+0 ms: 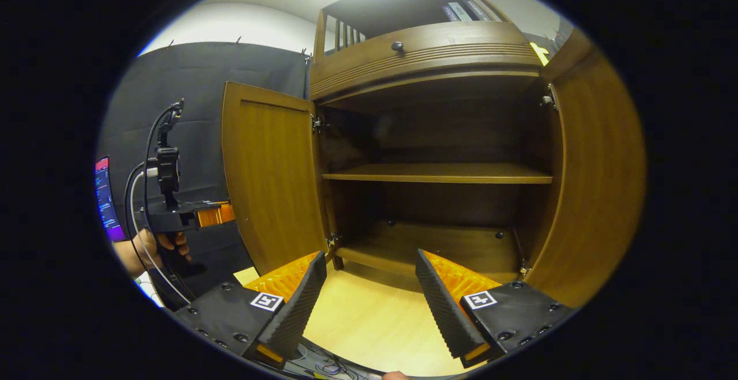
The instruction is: Open the right door of the double-door shoe cabinet with the right hand, and open the left door with the left hand.
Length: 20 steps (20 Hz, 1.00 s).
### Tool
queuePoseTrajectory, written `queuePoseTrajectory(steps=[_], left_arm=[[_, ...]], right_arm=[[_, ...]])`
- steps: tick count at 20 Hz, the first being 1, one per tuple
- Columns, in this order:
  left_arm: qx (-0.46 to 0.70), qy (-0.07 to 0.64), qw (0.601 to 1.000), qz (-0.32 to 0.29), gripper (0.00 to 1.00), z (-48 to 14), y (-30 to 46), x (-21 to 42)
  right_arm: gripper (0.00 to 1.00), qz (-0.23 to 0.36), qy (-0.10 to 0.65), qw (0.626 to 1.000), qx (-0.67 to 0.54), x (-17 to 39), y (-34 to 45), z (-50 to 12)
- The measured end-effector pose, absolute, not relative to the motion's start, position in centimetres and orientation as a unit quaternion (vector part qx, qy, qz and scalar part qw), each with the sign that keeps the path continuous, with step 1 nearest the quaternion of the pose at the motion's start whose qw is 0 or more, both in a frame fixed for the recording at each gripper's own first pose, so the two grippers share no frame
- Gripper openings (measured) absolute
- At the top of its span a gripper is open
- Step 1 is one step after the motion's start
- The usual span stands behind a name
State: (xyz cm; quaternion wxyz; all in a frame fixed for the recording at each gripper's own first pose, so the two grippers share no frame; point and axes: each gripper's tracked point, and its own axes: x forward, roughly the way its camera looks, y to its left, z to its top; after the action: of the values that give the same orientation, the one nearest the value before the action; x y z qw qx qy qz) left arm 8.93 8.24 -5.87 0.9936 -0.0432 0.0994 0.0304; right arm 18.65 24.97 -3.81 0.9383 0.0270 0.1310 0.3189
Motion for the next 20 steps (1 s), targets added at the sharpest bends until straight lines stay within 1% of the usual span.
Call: queuePoseTrajectory(steps=[2,3,4,7,11,12,13,14,16,17,18,19,20], left_arm=[[-0.040,0.096,0.994,0.040,0.10,-5.7,9.0,8.3],[-0.041,0.095,0.994,0.045,0.10,-5.7,9.2,7.9],[-0.042,0.093,0.993,0.051,0.10,-5.8,9.6,7.5],[-0.043,0.093,0.992,0.071,0.10,-5.9,11.0,6.5],[-0.039,0.085,0.989,0.113,0.10,-5.1,13.1,5.3],[-0.040,0.083,0.988,0.124,0.10,-4.8,13.7,4.9],[-0.040,0.081,0.987,0.135,0.10,-4.4,13.9,4.6],[-0.042,0.078,0.985,0.145,0.10,-4.0,14.2,4.4],[-0.060,0.076,0.986,0.135,0.10,-3.5,13.8,3.9],[-0.067,0.076,0.986,0.132,0.10,-3.7,14.1,3.4],[-0.067,0.074,0.986,0.129,0.10,-3.6,13.8,2.9],[-0.063,0.072,0.987,0.126,0.10,-3.5,13.2,2.5],[-0.060,0.071,0.988,0.120,0.10,-3.1,12.3,2.2]], right_arm=[[0.98,0.323,0.128,0.938,0.027,18.8,25.3,-3.6],[0.92,0.324,0.127,0.937,0.027,18.8,25.4,-3.6],[0.98,0.325,0.127,0.937,0.027,18.7,25.3,-3.6],[0.98,0.324,0.128,0.937,0.026,18.1,24.9,-3.8],[0.98,0.315,0.119,0.941,0.030,17.9,23.8,-3.0],[0.92,0.313,0.116,0.942,0.029,17.7,23.4,-2.8],[0.92,0.310,0.114,0.944,0.028,17.6,23.1,-2.7],[0.98,0.306,0.112,0.945,0.027,17.5,22.6,-2.4],[0.98,0.298,0.106,0.948,0.028,17.1,21.7,-2.0],[0.92,0.293,0.102,0.950,0.028,17.0,21.2,-1.7],[0.92,0.286,0.096,0.953,0.027,16.8,20.5,-1.3],[0.98,0.277,0.090,0.956,0.025,16.6,19.8,-0.9],[0.98,0.267,0.083,0.960,0.023,16.5,19.0,-0.6]])
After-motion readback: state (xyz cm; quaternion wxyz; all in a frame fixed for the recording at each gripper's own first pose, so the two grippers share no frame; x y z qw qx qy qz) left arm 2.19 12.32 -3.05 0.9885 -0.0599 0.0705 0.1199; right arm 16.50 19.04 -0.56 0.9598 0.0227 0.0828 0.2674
